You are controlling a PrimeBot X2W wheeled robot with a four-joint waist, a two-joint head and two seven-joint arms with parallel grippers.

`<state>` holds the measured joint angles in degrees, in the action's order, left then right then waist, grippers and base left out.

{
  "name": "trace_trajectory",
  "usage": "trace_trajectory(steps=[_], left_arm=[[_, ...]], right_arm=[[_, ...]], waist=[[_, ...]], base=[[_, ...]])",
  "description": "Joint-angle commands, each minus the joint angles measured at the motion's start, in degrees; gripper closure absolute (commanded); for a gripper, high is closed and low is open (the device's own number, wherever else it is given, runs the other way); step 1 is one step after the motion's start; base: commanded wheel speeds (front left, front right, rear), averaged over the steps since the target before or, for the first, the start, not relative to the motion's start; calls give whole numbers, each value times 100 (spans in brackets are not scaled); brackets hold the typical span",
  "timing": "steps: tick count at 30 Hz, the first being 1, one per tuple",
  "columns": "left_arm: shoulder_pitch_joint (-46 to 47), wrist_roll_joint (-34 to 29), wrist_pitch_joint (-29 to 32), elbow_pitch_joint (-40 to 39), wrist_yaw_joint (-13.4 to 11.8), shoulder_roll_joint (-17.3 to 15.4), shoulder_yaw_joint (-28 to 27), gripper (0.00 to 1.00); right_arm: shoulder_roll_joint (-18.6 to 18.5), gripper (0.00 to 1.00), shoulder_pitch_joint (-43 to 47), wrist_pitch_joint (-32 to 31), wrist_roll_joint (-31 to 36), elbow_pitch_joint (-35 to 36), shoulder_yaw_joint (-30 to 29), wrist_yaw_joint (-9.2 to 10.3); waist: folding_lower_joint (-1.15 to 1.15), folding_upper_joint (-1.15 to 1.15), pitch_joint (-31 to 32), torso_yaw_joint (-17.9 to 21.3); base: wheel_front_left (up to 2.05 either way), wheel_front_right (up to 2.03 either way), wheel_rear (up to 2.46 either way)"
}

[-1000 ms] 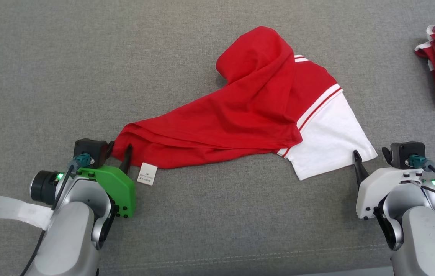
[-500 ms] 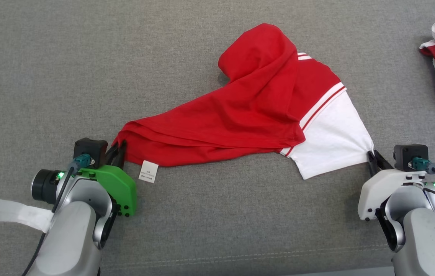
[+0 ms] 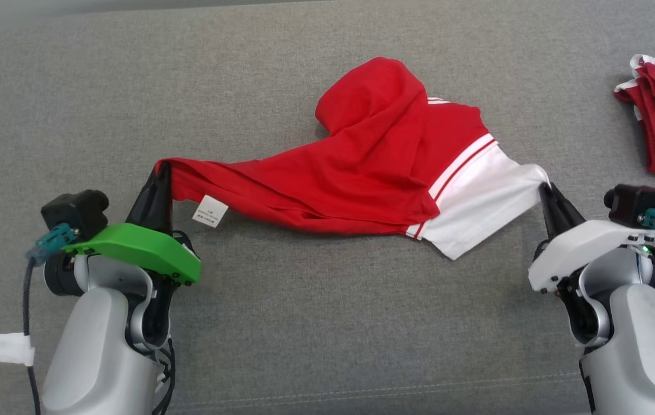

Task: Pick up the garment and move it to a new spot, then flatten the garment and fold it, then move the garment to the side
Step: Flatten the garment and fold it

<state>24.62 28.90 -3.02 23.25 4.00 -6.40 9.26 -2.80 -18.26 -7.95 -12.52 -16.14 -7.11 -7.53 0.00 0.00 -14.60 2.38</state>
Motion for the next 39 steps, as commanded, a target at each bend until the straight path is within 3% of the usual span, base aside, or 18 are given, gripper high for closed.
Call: trace_trajectory(steps=[1,5,11,21,30,39], left_arm=[[-10,198,27,-79,41,17,-106,100],[238,608,250,-365,73,66,-296,100],[939,991,608,-534,3,44,-523,100],[3091,757,1154,-246,-23,-508,-459,100],[5408,823,1230,88,128,-891,-584,100],[6925,1143,726,621,-76,-748,-1048,100]], right_arm=[[-18,100,-137,-26,-122,77,31,9],[-21,100,-580,-275,-567,323,75,8],[-24,100,-1552,-644,-726,401,99,8],[-86,100,-3826,-649,-531,-267,373,8],[-62,100,-6097,-25,-109,-1041,209,8],[-45,100,-7745,1187,692,-1819,-511,8]], waist=[[0,0,82,37],[0,0,112,105],[0,0,-221,277],[0,0,-1578,636],[0,0,-2634,844],[0,0,-2755,847]], base=[[0,0,0],[0,0,0],[0,0,0],[0,0,0],[0,0,0],[0,0,0]])
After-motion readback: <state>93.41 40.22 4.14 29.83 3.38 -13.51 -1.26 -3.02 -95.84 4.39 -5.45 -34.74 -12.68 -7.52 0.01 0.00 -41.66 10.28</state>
